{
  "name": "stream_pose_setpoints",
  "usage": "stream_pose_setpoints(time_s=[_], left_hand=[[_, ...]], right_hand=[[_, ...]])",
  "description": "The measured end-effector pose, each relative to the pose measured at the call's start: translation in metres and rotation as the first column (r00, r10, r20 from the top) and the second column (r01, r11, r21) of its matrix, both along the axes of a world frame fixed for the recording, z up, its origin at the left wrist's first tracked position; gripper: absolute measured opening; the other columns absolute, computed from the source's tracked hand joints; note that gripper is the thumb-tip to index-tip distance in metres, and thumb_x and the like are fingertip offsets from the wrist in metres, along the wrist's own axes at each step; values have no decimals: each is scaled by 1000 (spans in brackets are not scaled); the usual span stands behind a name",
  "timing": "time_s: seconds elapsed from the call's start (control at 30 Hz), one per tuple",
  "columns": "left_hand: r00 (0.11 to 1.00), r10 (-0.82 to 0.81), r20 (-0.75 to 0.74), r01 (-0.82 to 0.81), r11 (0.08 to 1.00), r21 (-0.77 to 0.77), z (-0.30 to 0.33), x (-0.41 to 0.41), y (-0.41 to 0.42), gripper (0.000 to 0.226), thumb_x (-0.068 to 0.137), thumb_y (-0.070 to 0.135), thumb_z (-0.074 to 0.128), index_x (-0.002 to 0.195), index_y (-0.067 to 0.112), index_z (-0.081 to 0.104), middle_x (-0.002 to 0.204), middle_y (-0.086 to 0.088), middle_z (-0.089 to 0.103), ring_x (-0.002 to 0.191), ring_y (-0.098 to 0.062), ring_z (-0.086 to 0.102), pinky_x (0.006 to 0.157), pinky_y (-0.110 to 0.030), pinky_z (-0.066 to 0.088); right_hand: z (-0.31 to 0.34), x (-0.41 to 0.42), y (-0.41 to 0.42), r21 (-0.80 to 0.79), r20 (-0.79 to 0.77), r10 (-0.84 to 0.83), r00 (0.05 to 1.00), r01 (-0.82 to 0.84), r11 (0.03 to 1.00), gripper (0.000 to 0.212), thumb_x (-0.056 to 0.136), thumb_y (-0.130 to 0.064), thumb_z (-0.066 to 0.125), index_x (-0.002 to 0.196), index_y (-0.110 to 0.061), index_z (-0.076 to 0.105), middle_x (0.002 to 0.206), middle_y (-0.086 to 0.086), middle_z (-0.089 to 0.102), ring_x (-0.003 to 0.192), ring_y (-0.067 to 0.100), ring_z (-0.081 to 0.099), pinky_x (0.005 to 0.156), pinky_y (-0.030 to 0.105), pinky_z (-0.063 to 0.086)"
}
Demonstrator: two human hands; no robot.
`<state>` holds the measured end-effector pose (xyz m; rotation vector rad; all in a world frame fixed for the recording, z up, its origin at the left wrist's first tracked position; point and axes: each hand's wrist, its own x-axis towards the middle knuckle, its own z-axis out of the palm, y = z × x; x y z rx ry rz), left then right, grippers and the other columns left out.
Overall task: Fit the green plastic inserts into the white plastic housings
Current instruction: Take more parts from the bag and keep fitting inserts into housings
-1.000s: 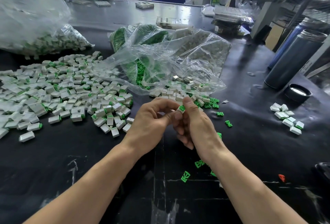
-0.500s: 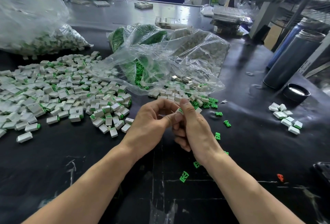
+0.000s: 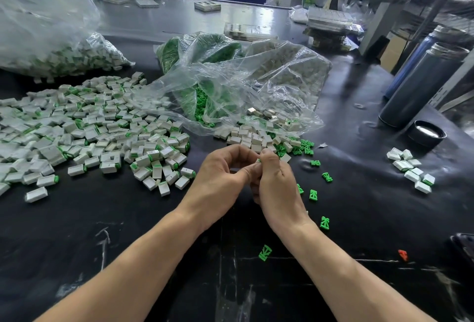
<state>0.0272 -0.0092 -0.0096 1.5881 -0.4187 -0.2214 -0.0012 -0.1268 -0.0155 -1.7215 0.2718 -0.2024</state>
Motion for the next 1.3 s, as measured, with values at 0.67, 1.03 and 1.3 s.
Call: stream_pose_setpoints(time_s=[0.67, 1.03, 1.3], left_hand=[[998, 67, 11, -67, 998, 21, 9, -7, -2, 13, 85, 31, 77, 91, 20, 73, 90, -5, 78, 91, -32, 74, 93, -56, 56], [939, 144, 311, -301, 781, 546, 9, 12, 27, 14, 92, 28, 74, 99, 40, 69, 78, 19, 64, 76, 3, 61, 70, -11, 43], [871, 62, 488, -482, 302, 822, 16, 22, 33, 10, 95, 34, 62, 99, 34, 71, 106, 9, 65, 113, -20, 55, 99, -39, 33]], right_hand=[[-1, -1, -4, 141, 59, 28, 998, -36, 989, 55, 96, -61, 30, 68, -45, 75, 49, -19, 57, 48, -4, 54, 57, 19, 37], [3, 4, -36, -276, 148, -104, 983, 142, 951, 16, 98, -36, 69, 85, -28, 67, 75, -17, 69, 69, -5, 60, 61, 8, 43], [3, 9, -50, -261, 87, -121, 989, 140, 955, 20, 100, -31, 68, 83, -23, 72, 54, -20, 60, 50, -1, 52, 55, 17, 42]])
